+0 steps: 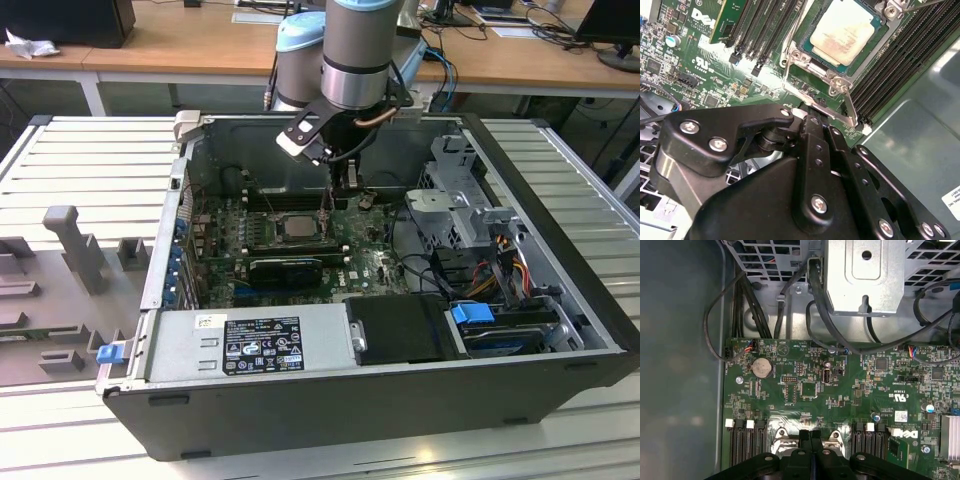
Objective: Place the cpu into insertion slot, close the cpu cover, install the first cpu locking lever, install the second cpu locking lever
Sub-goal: 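Close the cpu cover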
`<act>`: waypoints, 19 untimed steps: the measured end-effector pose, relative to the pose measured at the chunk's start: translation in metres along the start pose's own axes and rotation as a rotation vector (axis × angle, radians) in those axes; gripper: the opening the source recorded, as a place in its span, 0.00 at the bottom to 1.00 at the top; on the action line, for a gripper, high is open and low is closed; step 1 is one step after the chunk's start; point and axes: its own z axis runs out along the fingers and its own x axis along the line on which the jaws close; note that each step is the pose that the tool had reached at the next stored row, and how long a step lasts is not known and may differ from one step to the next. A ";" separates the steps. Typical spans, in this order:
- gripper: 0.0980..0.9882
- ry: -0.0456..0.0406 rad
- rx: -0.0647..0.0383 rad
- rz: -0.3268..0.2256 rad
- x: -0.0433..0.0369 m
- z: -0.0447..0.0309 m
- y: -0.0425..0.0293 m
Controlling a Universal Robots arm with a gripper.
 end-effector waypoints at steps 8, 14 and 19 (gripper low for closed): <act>0.01 0.0000 0.000 0.000 0.0000 0.0000 -0.0019; 0.01 0.0001 0.000 0.000 0.0001 0.0000 -0.0033; 0.01 0.0000 0.000 0.000 0.0001 0.0000 -0.0040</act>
